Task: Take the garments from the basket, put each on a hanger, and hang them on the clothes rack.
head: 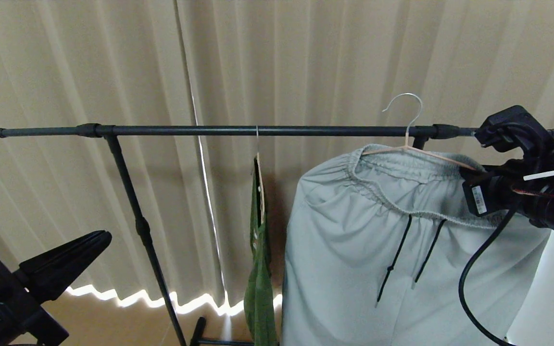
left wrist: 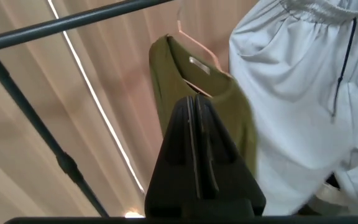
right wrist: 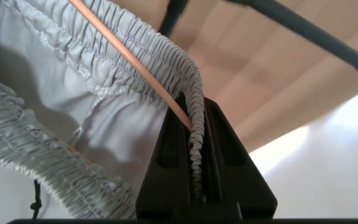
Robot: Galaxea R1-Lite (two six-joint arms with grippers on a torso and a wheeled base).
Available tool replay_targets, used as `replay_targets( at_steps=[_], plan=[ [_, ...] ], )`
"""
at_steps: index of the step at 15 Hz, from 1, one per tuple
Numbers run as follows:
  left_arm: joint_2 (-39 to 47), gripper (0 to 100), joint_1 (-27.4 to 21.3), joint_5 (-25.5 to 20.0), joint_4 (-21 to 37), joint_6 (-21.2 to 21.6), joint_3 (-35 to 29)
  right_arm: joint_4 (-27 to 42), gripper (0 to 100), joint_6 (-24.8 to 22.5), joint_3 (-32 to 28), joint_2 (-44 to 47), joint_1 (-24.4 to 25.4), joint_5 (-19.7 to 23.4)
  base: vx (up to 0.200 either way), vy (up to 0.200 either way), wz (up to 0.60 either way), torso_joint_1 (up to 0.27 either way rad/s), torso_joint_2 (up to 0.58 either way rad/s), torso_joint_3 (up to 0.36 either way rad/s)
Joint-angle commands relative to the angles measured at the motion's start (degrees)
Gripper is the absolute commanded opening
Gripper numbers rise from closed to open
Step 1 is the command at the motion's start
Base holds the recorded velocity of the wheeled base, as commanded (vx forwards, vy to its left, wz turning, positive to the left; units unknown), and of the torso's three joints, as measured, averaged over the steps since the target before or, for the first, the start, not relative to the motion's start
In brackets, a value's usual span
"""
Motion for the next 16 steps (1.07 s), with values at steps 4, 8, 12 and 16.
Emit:
replay_targets(
  at_steps=[4,8,12,16],
  plan=[
    [-2.13,0,-0.19,-0.1,-0.05,-0.07,1.94,0.01,0,3.64,-0.15,3.13,0.99,-0.14,0.1,0.0,0.0,0.004,0.0,0.001],
    [-3.36,0,-0.19,-0.19,-0.05,-0.25,1.77,-0.25,0,4.69,-0.77,6.74,1.25,-0.67,0.0,0.0,0.0,0.0,0.0,0.0],
    [-3.27,0,-0.1,-0.19,0.04,-0.25,1.77,-0.69,0,5.66,-3.23,11.13,1.25,-2.25,0.0,0.0,0.0,0.0,0.0,0.0],
    [-3.18,0,-0.1,-0.19,0.04,-0.25,1.94,-0.52,0,5.84,-2.61,12.8,3.71,-3.22,0.0,0.0,0.0,0.0,0.0,0.0]
  ],
)
